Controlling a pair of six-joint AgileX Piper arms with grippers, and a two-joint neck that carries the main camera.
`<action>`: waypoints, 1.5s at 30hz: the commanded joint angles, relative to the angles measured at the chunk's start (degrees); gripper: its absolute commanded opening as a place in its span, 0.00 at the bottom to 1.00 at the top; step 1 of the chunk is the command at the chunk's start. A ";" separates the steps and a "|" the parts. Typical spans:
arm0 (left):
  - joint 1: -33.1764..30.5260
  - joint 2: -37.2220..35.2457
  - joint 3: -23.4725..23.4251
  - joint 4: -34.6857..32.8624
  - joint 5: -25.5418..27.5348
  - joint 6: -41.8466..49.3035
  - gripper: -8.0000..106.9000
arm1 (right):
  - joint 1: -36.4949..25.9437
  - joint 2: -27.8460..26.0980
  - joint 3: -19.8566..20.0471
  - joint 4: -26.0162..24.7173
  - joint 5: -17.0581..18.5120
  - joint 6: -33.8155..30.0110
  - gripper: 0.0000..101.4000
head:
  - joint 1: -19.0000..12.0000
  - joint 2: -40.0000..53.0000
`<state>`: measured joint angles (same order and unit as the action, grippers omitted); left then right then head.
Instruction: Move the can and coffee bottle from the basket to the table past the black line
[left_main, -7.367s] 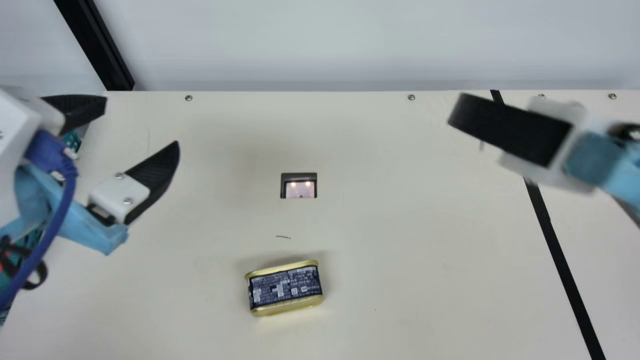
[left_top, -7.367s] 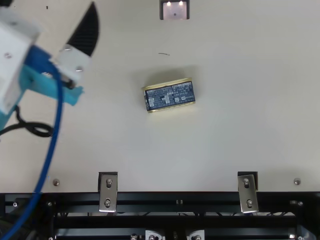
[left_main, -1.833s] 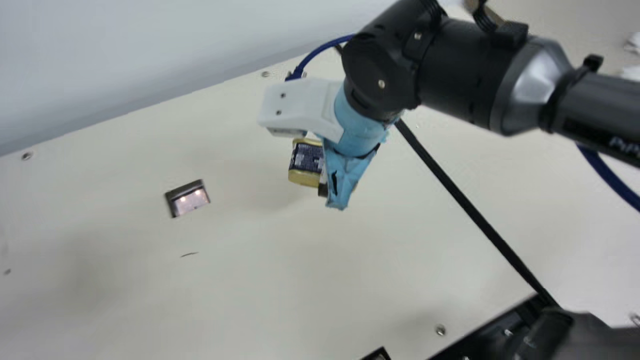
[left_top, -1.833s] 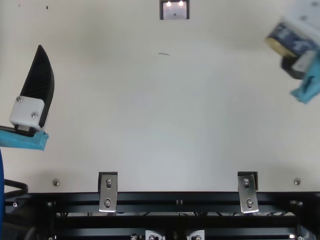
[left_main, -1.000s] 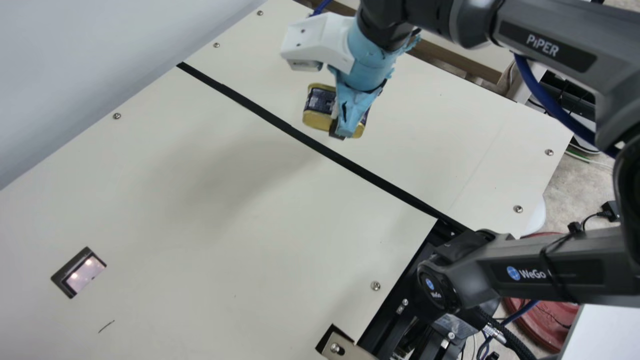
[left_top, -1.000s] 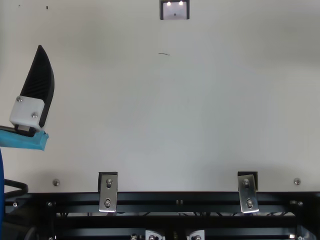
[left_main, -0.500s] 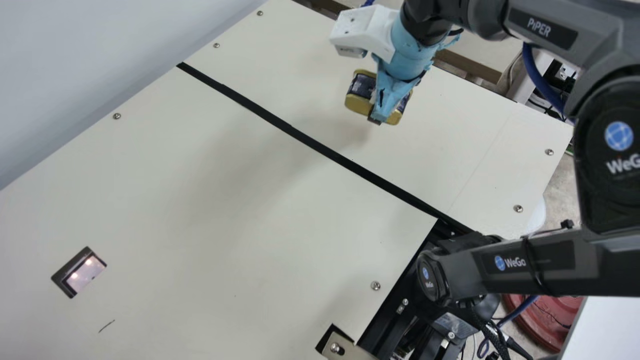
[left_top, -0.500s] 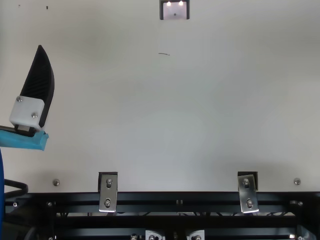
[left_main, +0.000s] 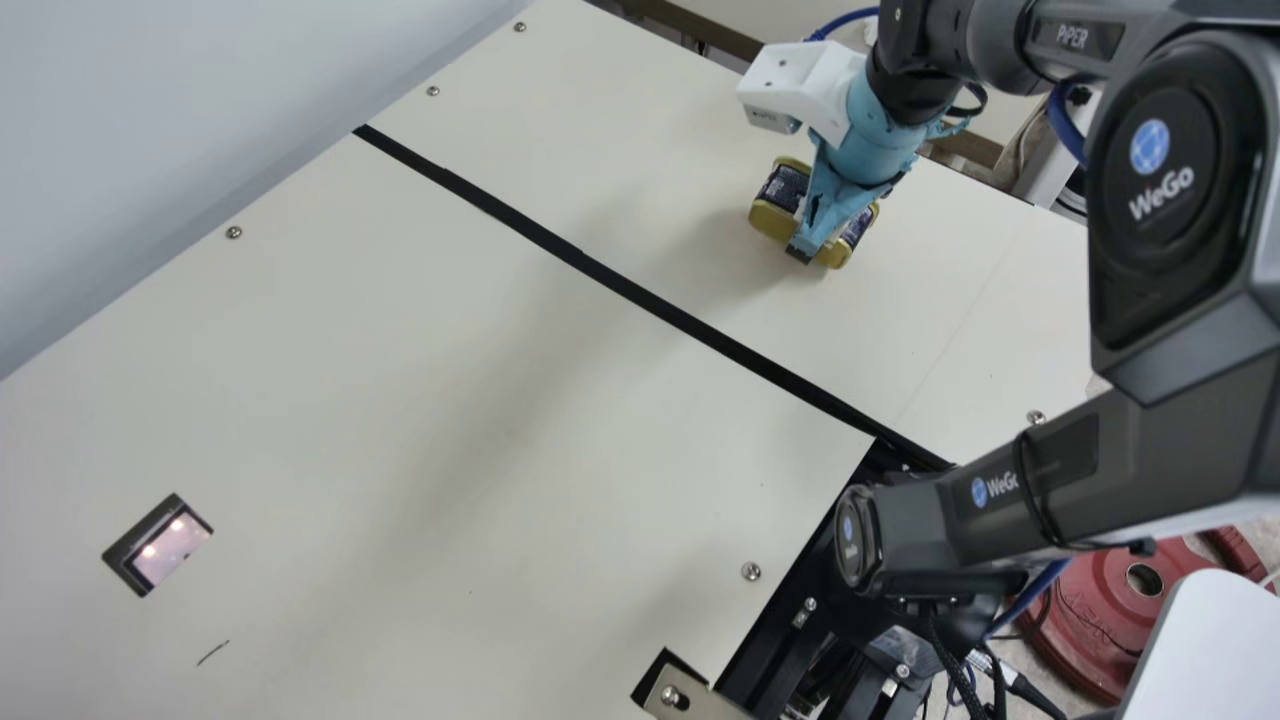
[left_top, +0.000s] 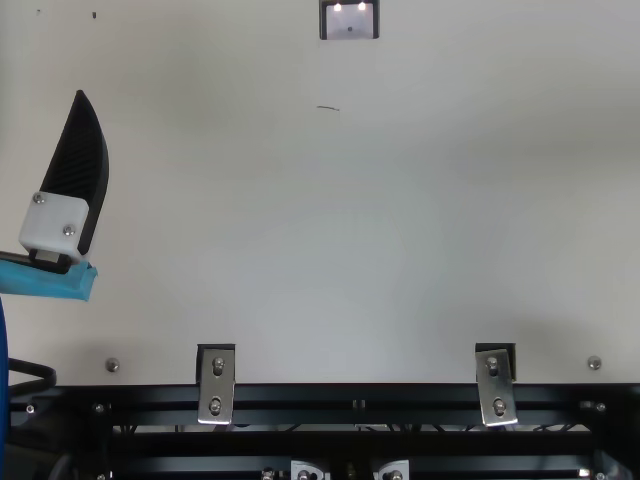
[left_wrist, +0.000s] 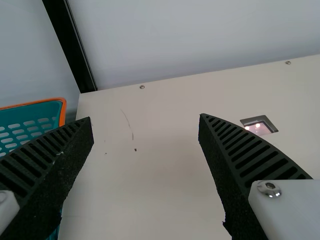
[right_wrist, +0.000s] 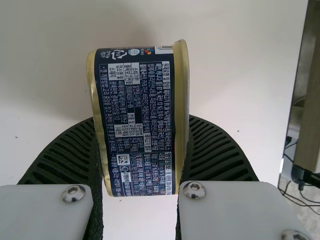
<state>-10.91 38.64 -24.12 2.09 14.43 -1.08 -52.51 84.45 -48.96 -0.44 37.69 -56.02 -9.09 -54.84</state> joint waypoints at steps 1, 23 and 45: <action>0.00 0.00 0.00 0.00 0.00 0.00 0.85 | -1.22 0.67 0.44 1.58 -1.07 -1.64 0.00 | -1.50 -1.14; 0.00 0.00 0.00 -0.15 0.00 0.00 0.85 | 3.83 -6.46 -2.47 12.51 -0.87 -8.82 1.00 | -1.50 -1.14; 0.00 0.00 0.00 -0.01 0.00 0.00 0.85 | 1.71 -25.84 -4.47 44.86 30.07 -14.51 1.00 | -1.50 -1.14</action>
<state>-10.91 38.64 -24.12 2.08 14.43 -1.08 -48.44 58.99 -53.63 37.93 61.64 -69.22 -9.09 -54.84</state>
